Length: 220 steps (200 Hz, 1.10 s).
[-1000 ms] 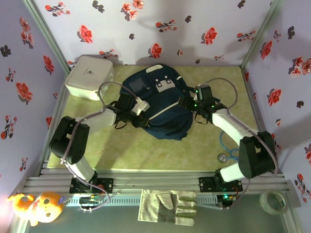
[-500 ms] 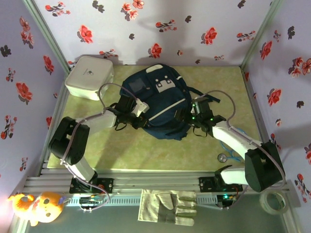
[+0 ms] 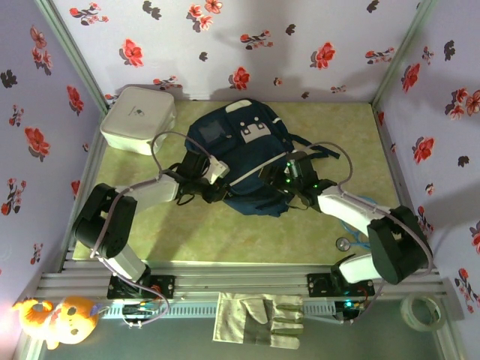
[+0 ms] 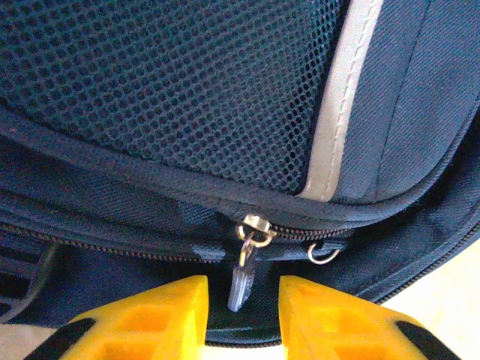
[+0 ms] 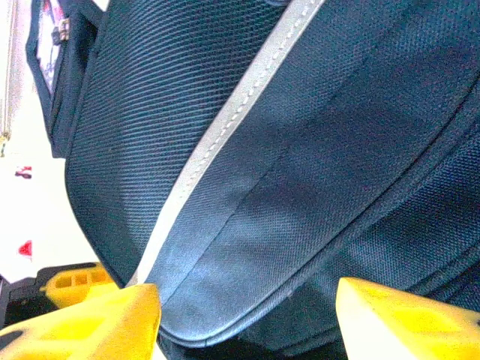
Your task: Pack books, pencil case, and school supplies into a backpack
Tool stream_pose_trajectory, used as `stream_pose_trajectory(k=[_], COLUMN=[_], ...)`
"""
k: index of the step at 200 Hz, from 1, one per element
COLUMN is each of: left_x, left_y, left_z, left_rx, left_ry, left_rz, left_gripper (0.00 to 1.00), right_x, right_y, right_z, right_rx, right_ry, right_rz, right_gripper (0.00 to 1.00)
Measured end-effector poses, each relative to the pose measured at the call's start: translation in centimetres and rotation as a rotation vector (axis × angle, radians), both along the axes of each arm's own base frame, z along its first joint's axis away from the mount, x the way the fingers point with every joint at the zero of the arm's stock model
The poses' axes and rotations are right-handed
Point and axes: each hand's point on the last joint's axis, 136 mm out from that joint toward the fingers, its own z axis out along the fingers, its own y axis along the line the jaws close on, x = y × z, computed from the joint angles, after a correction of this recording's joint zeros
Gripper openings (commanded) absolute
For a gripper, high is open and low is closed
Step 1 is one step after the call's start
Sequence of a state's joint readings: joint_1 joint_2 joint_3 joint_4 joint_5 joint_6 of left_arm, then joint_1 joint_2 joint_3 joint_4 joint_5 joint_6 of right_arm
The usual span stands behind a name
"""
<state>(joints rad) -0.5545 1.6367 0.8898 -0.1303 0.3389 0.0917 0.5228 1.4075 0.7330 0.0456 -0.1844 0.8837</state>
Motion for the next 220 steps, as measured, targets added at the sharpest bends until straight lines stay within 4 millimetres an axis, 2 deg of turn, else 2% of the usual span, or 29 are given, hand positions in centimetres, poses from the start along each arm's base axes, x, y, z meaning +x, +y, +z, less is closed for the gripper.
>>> stream_pose_trajectory(k=[53, 110, 145, 220], left_x=[0.3, 0.3, -0.7, -3.1], left_y=[-0.3, -0.4, -1.0, -2.3], left_z=[-0.6, -0.8, -0.5, 0.0], left_rx=[-0.004, -0.008, -0.001, 0.028], left_ry=[-0.002, 0.006, 0.003, -0.007], left_rz=[0.000, 0.003, -0.017, -0.062], left_gripper=[0.26, 0.00, 0.00, 0.00], right_x=[0.7, 1.1, 1.4, 2.3], right_y=[0.7, 1.2, 1.6, 2.2], right_z=[-1.2, -1.7, -1.9, -0.6], right_rx=[0.036, 0.049, 0.068, 0.131], right_ry=[0.038, 0.061, 0.065, 0.034], right_rz=[-0.024, -0.026, -0.034, -0.093], right_gripper=[0.50, 0.28, 0.23, 0.18])
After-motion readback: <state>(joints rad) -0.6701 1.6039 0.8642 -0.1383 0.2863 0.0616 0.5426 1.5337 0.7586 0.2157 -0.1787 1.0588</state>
